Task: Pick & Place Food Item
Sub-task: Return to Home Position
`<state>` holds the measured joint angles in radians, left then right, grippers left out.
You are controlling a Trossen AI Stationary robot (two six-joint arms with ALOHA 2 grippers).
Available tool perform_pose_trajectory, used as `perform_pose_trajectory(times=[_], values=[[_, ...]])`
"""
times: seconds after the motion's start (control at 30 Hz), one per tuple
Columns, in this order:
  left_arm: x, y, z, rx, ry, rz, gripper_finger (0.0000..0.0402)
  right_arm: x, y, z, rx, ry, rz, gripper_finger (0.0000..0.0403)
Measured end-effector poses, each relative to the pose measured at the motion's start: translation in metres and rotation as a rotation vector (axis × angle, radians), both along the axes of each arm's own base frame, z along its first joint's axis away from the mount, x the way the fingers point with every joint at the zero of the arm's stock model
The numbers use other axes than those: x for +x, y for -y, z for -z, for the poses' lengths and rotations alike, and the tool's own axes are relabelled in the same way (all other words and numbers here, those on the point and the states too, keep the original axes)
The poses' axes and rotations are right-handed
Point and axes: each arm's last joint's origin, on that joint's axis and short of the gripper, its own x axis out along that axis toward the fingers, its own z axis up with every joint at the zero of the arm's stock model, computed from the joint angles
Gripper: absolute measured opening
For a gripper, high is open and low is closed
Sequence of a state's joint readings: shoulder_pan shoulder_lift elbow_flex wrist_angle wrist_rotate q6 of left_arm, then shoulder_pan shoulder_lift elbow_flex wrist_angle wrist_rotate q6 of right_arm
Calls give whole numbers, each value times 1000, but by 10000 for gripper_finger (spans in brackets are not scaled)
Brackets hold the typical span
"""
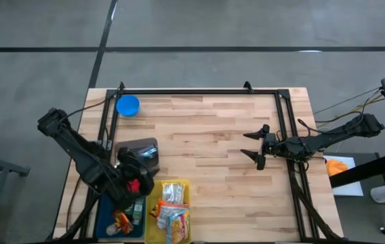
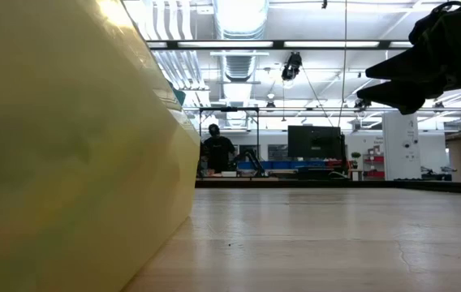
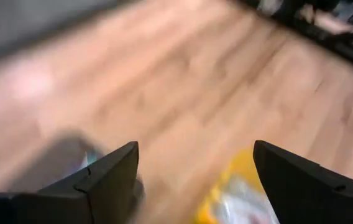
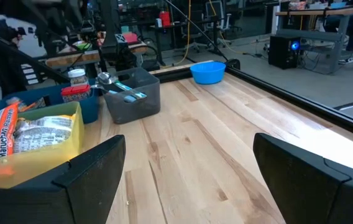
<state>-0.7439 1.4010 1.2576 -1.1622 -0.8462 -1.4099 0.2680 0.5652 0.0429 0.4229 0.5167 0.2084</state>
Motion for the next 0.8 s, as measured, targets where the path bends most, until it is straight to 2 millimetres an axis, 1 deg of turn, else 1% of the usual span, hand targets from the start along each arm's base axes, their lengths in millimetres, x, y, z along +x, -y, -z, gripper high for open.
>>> perform_pose_trajectory(times=[0.1, 0.17, 0.33, 0.47, 0.63, 0.8], values=[[8, -5, -6, 151, 45, 44, 321, 0, 0, 0, 0, 0, 0, 351], [15, -10, -9, 217, 54, 61, 321, 0, 0, 0, 0, 0, 0, 351], [43, -22, -16, 288, 61, 136, 321, 0, 0, 0, 0, 0, 0, 351], [65, -33, -17, 315, 49, 291, 321, 0, 0, 0, 0, 0, 0, 351], [87, -53, -9, 327, 99, 428, 321, 0, 0, 0, 0, 0, 0, 351], [104, -82, 4, 306, 214, 561, 321, 0, 0, 0, 0, 0, 0, 351]])
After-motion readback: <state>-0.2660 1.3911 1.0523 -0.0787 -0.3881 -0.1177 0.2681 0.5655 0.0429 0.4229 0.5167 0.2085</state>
